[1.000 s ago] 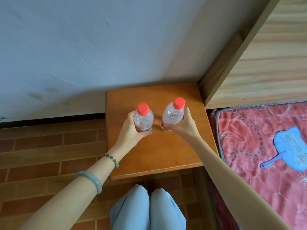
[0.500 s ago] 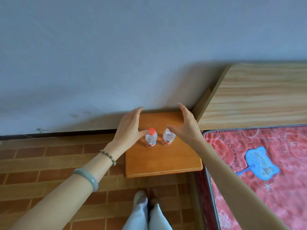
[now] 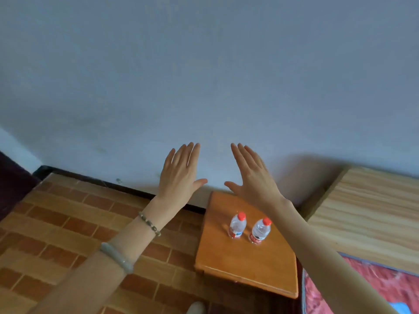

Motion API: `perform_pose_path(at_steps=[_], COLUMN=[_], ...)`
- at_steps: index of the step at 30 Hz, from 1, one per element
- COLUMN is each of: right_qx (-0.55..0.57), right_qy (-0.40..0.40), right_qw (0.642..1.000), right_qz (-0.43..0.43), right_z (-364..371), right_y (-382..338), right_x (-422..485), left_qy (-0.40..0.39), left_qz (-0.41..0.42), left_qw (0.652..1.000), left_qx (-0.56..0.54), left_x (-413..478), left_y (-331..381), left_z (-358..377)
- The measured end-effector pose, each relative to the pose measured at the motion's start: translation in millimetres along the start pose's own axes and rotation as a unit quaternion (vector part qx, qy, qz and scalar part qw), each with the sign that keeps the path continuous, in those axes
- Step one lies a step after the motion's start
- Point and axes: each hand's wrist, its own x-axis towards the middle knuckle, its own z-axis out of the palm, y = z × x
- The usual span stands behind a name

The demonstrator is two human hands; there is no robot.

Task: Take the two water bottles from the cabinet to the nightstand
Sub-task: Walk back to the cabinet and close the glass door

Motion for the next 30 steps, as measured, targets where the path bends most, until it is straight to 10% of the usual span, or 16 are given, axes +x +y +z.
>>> perform_pose_path(at_steps=[13,30], right_qx=[0.037,0.115], right_qy=[-0.075,-0.110], right_qw=[0.945,0.756], right_qz=[-0.317,-0.634], right_z=[25,83], right_y=[-181,-497], right_x=[8,-82], left_qy=[-0.038,-0.032], left_qz=[-0.312,-0.632], left_qw=[0.938,0.726], left_qx=[0.145,0.267], left_x=[-186,-447], left_y=[-64,-120], left_z=[-100,-228])
